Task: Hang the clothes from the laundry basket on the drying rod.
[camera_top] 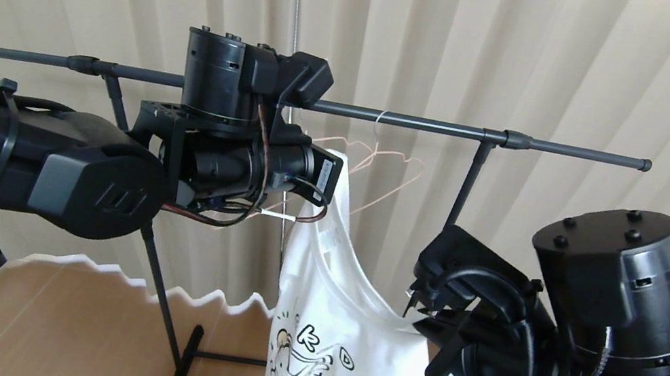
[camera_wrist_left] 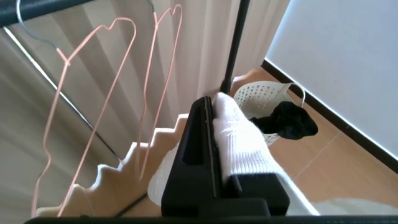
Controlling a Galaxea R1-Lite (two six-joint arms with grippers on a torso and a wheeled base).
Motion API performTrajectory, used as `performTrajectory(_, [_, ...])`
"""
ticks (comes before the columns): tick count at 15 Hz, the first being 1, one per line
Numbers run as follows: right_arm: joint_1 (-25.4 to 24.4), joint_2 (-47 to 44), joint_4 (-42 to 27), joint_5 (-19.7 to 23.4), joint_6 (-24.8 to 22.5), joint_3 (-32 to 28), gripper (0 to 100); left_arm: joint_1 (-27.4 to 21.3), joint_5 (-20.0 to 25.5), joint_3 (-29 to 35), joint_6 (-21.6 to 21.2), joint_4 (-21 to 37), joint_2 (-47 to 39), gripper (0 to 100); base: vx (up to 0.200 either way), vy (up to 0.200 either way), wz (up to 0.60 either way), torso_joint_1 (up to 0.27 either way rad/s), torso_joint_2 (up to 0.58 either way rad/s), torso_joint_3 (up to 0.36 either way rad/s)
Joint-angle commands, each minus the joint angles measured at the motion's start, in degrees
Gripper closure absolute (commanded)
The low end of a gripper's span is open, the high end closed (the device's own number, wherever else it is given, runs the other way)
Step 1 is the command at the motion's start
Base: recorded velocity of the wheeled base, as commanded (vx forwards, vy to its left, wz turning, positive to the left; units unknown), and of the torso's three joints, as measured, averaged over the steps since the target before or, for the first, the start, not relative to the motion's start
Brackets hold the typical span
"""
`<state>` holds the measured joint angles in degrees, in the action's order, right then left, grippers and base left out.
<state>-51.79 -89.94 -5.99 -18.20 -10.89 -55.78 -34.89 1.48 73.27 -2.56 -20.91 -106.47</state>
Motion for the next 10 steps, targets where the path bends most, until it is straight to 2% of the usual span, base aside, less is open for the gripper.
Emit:
performTrajectory(1, [-3.2, -2.3, -0.1, 0.6, 1.6, -0.2, 100, 0.1, 0.7, 1.7, 0.0, 0.0, -1.3, 100, 0.000, 0.000, 0.00, 0.000, 0.00, 0.000])
performTrajectory(3, [-5.8, -3.6, 0.0, 2.8, 5.7, -1.5, 100, 0.1, 2.3, 2.5, 0.1, -0.1, -1.7, 100, 0.000, 0.000, 0.00, 0.000, 0.00, 0.000])
performTrajectory(6, [-7.5, -3.8, 0.1, 4.6, 10.1, -3.5, 100, 0.0, 2.3, 3.0, 0.0, -0.1, -1.7, 100, 0.000, 0.000, 0.00, 0.000, 0.00, 0.000])
performTrajectory(7, [-8.2, -4.9, 0.5, 5.4, 13.2, -5.0, 100, -0.1, 2.3, 3.0, -0.1, -0.1, -1.7, 100, 0.000, 0.000, 0.00, 0.000, 0.00, 0.000])
performTrajectory(9, [-8.3, -5.9, 0.5, 5.4, 17.1, -7.1, 100, -0.1, 2.3, 3.0, -0.2, -0.1, -1.6, 100, 0.000, 0.000, 0.00, 0.000, 0.00, 0.000])
performTrajectory(10, [-8.3, -5.9, 0.5, 5.4, 17.1, -7.1, 100, -0.1, 2.3, 3.0, -0.2, -0.1, -1.6, 100, 0.000, 0.000, 0.00, 0.000, 0.00, 0.000])
